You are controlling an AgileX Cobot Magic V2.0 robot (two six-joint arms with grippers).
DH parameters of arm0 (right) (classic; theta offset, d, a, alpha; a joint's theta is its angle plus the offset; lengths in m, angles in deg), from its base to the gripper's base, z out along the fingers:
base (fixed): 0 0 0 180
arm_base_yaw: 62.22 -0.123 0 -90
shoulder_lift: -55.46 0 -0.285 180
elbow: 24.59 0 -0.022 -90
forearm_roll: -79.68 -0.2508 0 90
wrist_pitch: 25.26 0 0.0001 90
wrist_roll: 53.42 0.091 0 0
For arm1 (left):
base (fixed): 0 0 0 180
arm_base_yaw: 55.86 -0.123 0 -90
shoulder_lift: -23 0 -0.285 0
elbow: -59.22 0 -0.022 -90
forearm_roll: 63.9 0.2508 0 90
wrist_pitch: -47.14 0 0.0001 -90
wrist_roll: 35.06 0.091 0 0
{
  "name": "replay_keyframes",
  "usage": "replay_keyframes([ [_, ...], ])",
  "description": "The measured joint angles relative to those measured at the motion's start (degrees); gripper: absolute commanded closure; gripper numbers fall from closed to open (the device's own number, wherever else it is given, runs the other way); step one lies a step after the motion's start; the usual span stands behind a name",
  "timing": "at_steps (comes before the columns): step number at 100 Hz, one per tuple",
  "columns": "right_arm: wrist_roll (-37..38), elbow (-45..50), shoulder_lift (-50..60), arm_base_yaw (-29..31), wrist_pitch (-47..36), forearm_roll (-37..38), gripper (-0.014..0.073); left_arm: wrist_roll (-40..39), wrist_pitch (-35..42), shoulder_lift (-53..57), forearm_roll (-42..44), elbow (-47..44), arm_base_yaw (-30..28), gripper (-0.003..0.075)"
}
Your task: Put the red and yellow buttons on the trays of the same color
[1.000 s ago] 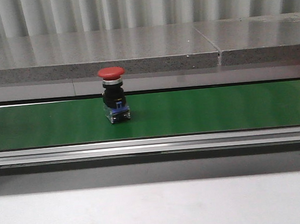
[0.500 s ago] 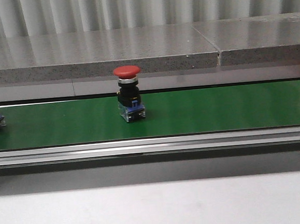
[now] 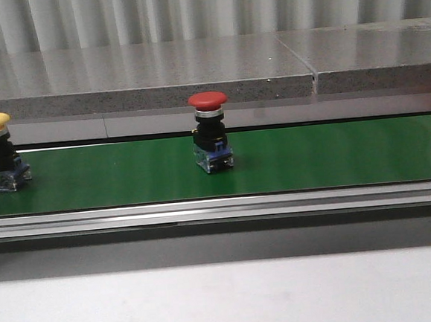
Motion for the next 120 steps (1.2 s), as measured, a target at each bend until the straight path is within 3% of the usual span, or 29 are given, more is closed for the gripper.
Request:
replay_keyframes([
  [51,0.0,-19.4,-27.4,0.0,4.3,-2.7,0.0648,0.0,0.0,0.0,0.0,-0.1,0.0,0.0741],
  [65,0.0,-23.7,-33.6,0.0,5.5,-5.8,0.0501,0.0,0.0,0.0,0.0,-0.1,0.0,0.0741],
  [80,-1.0,-27.6,-38.7,0.0,7.5,-9.2,0.022,0.0,0.0,0.0,0.0,-0.1,0.0,0.0741],
  [92,-1.8,-30.8,-42.8,-0.3,9.9,-10.8,0.0084,0.0,0.0,0.0,0.0,-0.1,0.0,0.0741],
  [120,-5.2,-38.9,-51.7,-6.8,15.7,-11.2,0.0064,0.0,0.0,0.0,0.0,-0.1,0.0,0.0741],
])
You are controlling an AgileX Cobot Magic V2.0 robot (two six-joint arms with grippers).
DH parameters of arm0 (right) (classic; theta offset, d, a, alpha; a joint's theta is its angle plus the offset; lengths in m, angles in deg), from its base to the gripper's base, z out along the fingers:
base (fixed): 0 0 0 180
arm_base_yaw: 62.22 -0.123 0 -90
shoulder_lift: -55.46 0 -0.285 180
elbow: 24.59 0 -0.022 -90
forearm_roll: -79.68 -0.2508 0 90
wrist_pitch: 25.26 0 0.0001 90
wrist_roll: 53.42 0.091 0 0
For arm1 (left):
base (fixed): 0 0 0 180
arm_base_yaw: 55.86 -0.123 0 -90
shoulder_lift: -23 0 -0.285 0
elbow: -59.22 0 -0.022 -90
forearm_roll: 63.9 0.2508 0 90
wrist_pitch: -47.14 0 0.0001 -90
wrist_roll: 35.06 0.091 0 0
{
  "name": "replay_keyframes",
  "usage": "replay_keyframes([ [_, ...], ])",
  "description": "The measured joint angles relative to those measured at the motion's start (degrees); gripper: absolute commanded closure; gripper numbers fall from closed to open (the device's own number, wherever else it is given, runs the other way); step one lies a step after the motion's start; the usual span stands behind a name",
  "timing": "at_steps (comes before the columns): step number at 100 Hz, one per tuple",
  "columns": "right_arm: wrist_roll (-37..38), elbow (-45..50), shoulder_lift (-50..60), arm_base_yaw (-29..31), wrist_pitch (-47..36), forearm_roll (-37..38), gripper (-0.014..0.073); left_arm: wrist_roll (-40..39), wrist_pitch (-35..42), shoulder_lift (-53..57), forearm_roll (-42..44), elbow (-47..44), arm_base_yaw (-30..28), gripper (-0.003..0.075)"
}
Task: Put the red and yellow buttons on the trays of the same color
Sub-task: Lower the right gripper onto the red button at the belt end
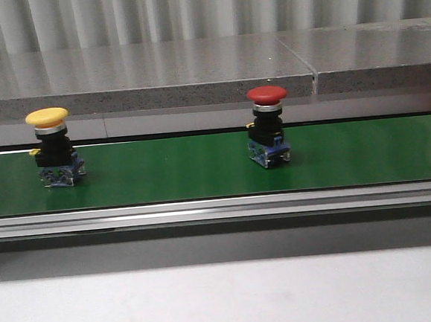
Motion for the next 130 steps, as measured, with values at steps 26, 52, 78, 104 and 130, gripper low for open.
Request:
replay_keyframes([
  [26,-1.1,-8.3,-11.1,-7.3,7.7,-0.1,0.0064,0.0,0.0,0.0,0.0,0.0,0.0,0.0741],
  [52,-4.4,-17.5,-22.4,-12.5,16.3,-0.1,0.0064,0.0,0.0,0.0,0.0,0.0,0.0,0.0741],
  [78,-6.2,-23.7,-31.7,-13.7,20.9,-0.3,0.0064,0.0,0.0,0.0,0.0,0.0,0.0,0.0741],
  [104,-6.7,-24.2,-36.7,-13.7,19.5,-0.3,0.0085,0.0,0.0,0.0,0.0,0.0,0.0,0.0741],
  [130,-6.7,-24.4,-38.1,-13.7,18.3,-0.3,0.0413,0.0,0.0,0.0,0.0,0.0,0.0,0.0741],
])
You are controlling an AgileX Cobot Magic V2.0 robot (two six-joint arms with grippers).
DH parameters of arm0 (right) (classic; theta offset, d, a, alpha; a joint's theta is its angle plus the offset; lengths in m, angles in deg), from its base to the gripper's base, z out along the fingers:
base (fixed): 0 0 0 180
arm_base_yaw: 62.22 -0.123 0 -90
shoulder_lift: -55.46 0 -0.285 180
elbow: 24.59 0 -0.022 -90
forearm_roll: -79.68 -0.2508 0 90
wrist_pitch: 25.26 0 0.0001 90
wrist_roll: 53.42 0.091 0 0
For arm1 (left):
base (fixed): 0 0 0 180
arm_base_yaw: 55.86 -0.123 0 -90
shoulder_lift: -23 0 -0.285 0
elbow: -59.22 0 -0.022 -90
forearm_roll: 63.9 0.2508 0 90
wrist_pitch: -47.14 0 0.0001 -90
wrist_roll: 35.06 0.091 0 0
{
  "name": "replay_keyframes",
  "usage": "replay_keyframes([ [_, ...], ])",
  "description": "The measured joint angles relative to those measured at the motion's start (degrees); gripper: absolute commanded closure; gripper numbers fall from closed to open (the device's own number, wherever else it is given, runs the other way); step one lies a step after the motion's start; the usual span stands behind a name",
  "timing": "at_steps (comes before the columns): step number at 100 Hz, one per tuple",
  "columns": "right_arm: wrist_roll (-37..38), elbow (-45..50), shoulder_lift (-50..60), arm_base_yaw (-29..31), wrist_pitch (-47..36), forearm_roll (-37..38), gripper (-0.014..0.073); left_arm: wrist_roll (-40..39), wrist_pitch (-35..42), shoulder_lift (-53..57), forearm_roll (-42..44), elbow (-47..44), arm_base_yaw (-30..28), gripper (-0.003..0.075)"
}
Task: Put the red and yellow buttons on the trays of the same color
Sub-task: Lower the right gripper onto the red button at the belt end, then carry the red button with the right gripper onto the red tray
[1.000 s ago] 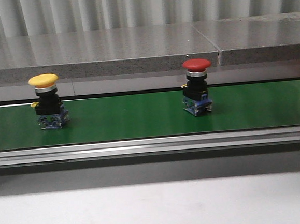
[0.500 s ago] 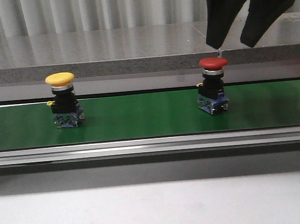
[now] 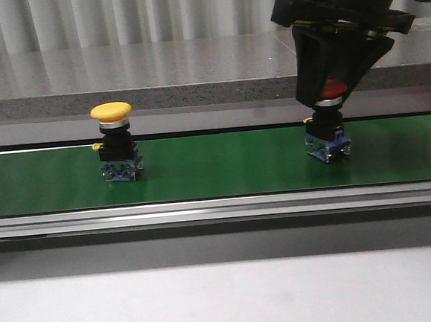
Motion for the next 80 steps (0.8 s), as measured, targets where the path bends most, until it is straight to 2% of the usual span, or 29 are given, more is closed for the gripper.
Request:
replay_keyframes([
  [11,0.0,0.0,0.0,0.0,-0.3,0.0,0.0474,0.0,0.0,0.0,0.0,0.0,0.0,0.0741],
  [25,0.0,0.0,0.7,0.3,-1.4,0.0,0.0475,0.0,0.0,0.0,0.0,0.0,0.0,0.0741],
  [39,0.1,0.0,4.0,3.5,-2.6,-0.2,0.0475,0.0,0.0,0.0,0.0,0.0,0.0,0.0741],
  [53,0.3,0.0,7.4,9.8,-2.9,-0.2,0.0475,0.0,0.0,0.0,0.0,0.0,0.0,0.0741],
  [80,0.6,0.0,9.7,25.7,-2.9,-0.1,0.0475,0.0,0.0,0.0,0.0,0.0,0.0,0.0741],
])
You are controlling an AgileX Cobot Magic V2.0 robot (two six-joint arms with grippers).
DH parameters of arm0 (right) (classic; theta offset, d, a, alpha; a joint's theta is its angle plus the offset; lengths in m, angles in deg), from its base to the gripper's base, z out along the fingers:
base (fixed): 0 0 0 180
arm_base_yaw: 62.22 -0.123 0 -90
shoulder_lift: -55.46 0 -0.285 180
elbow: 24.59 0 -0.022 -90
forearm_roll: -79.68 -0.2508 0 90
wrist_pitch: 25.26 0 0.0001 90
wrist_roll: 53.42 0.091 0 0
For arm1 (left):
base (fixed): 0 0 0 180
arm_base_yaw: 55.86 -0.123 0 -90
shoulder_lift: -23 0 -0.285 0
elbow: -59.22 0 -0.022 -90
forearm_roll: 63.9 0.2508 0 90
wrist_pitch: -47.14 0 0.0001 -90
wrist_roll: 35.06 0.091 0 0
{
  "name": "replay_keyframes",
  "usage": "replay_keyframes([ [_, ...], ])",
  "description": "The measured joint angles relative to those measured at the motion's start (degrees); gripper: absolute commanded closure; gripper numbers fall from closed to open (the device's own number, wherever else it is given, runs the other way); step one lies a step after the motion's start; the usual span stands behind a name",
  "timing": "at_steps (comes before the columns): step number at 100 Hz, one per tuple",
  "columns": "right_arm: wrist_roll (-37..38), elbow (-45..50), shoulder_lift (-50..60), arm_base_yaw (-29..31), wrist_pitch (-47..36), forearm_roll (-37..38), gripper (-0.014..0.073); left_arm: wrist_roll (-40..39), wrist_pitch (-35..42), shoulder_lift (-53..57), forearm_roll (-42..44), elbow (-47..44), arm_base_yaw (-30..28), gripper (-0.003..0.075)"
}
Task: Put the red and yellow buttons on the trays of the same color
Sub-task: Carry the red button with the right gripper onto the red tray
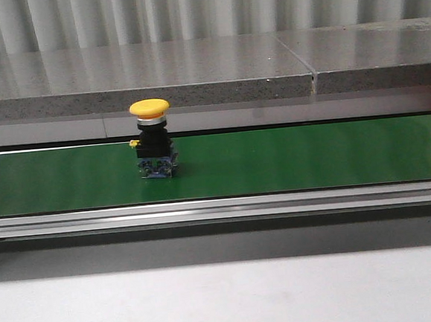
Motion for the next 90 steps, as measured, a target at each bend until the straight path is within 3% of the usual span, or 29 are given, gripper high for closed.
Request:
replay_keyframes([
  [43,5.7,0.0,-1.3,17.1,-3.9,0.0,0.0475,0.0,0.0,0.0,0.0,0.0,0.0,0.0741],
  [71,9.9,0.0,-4.9,24.2,-7.0,0.0,0.0475,0.0,-0.1,0.0,0.0,0.0,0.0,0.0741],
  [90,10.4,0.0,-7.2,25.9,-10.8,0.0,0.0475,0.0,-0.1,0.0,0.0,0.0,0.0,0.0741],
])
